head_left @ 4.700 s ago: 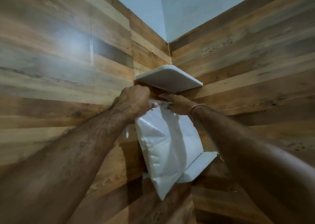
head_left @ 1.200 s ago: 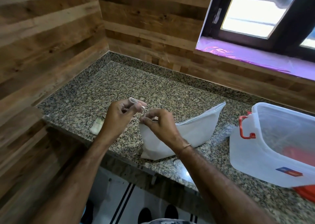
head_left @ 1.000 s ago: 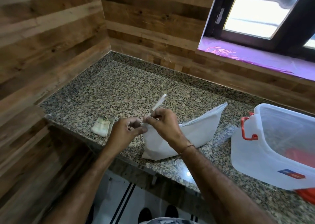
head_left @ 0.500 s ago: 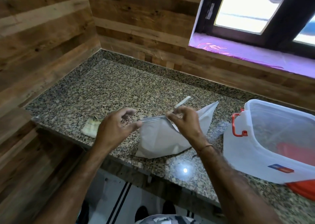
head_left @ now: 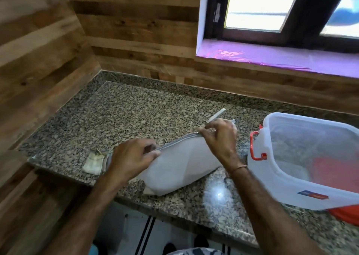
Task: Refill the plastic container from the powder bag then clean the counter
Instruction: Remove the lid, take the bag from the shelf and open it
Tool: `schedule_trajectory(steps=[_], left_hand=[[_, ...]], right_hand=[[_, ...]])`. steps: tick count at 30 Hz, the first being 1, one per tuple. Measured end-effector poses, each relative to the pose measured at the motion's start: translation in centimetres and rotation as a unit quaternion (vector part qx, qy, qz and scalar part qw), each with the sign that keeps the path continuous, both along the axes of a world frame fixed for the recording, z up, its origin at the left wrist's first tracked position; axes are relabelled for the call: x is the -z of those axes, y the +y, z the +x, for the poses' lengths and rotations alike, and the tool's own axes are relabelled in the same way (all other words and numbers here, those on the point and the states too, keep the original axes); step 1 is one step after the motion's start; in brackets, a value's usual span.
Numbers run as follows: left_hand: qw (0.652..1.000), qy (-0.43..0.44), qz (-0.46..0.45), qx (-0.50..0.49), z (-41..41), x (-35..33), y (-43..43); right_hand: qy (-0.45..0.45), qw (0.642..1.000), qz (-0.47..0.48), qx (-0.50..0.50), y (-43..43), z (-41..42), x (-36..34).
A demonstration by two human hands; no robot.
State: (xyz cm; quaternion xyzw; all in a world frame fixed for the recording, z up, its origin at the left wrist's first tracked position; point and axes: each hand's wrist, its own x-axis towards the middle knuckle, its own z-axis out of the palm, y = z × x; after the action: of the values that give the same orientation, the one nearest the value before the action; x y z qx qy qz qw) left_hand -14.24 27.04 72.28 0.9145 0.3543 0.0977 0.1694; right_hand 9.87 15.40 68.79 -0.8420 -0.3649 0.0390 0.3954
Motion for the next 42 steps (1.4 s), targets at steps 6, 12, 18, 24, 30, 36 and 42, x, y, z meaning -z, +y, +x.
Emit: schedule_trajectory(steps=[6, 12, 18, 24, 30, 36, 42], left_hand=[[0.987, 0.106, 0.086, 0.085, 12.0, 1.4, -1.3], [0.979, -0.014, 0.169, 0.115, 8.9, 4.4, -1.0], [0.968, 0.003, 0.221, 0.118, 8.2, 3.9, -2.2], [0.987, 0.063, 0.148, 0.022, 4.7, 3.2, -1.8], [0.994, 0.016, 0.031, -0.100, -1.9, 2.3, -1.8], [0.971, -0.093, -0.106, -0.194, -5.3, 4.4, -1.6], [0.956, -0.172, -0.085, -0.221, -3.2, 3.9, 0.3]], right_hand=[[-0.014, 1.000, 0.010, -0.003, 0.7, 1.0, 0.6], [0.142, 0.974, 0.113, 0.136, -0.3, 8.1, 0.9], [0.261, 0.936, 0.164, 0.169, 2.1, 7.6, 2.6], [0.373, 0.892, 0.235, 0.103, 2.5, 7.0, 4.3], [0.417, 0.864, 0.279, -0.044, -0.1, 6.3, 5.4], [0.433, 0.861, 0.263, -0.053, -0.7, 7.1, 5.7], [0.419, 0.860, 0.291, -0.005, -0.4, 6.4, 5.8]])
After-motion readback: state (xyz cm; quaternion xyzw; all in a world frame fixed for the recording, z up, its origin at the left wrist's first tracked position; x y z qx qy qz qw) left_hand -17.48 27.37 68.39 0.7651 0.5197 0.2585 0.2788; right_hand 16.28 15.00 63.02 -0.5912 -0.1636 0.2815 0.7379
